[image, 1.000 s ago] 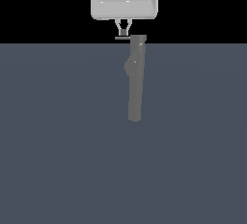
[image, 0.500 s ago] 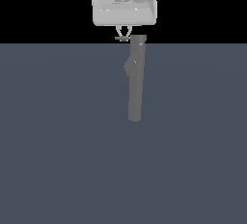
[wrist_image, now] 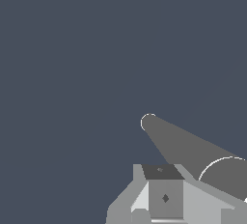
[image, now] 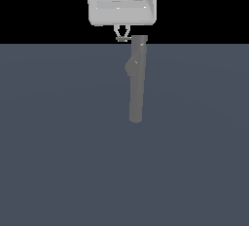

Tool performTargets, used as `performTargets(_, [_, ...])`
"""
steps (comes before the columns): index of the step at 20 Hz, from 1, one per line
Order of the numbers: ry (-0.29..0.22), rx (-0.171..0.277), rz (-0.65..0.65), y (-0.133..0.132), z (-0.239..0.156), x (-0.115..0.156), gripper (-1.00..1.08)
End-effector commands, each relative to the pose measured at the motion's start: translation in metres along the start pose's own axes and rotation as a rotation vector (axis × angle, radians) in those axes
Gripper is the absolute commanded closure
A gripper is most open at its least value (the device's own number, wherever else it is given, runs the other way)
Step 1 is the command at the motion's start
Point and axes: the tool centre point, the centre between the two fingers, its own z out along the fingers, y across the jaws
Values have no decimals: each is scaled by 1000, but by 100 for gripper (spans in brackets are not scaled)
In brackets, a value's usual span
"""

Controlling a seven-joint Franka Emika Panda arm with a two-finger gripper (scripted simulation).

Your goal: Turn on the faucet by rotating a designated handle.

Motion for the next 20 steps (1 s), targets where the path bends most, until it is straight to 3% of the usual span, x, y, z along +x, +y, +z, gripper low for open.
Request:
performTargets(1, [0, 0, 0, -2, 0, -8, 108])
performTargets(5, [0, 0, 0, -6, 0, -20, 108])
performTargets(7, [10, 0, 6, -1, 0, -12, 108])
performTargets(20, [3, 0, 2, 12, 0, -52, 108])
